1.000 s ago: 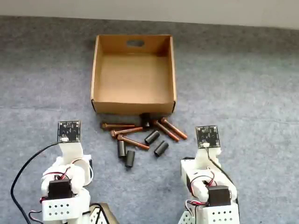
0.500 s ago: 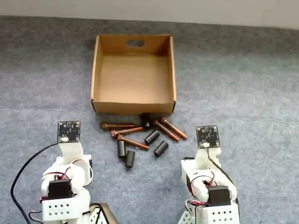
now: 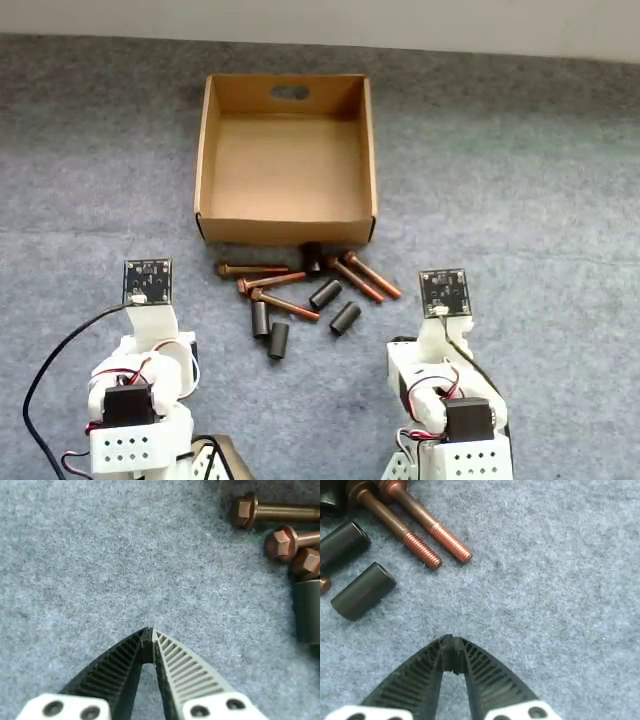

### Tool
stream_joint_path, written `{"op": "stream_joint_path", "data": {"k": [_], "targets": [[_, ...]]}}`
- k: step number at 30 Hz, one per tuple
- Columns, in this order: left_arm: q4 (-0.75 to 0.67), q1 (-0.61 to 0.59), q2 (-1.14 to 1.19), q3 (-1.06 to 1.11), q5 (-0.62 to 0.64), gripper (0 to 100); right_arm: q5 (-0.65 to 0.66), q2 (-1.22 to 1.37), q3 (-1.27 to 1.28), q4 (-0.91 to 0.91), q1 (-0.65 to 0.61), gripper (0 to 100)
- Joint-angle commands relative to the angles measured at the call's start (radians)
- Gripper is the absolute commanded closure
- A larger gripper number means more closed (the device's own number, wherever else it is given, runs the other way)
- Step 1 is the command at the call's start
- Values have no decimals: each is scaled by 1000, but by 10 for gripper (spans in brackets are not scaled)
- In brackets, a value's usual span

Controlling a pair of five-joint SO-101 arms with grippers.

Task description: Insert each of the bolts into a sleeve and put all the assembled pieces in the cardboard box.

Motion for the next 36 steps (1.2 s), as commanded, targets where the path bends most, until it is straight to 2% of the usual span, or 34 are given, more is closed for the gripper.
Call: {"op": "stream_joint_path", "data": {"k": [1, 16, 24, 26, 28, 30, 33, 36], "targets": [[-11, 12, 5, 19, 6, 986, 11, -7, 139, 2, 5, 988], [-11, 15, 5, 19, 6, 986, 12, -7, 139, -5, -2, 988], [-11, 16, 5, 19, 8, 983, 15, -7, 139, -309, -154, 988], [-11, 16, 5, 19, 8, 985, 81, -7, 139, -375, -154, 988], [-11, 16, 5, 19, 8, 985, 210, -7, 136, -438, -156, 988], [-9, 16, 5, 19, 8, 986, 267, -7, 94, -496, -160, 988], [-9, 16, 5, 19, 6, 986, 193, 4, -76, -499, -156, 988], [-9, 16, 5, 19, 6, 986, 163, 47, -305, -407, -154, 988]]}}
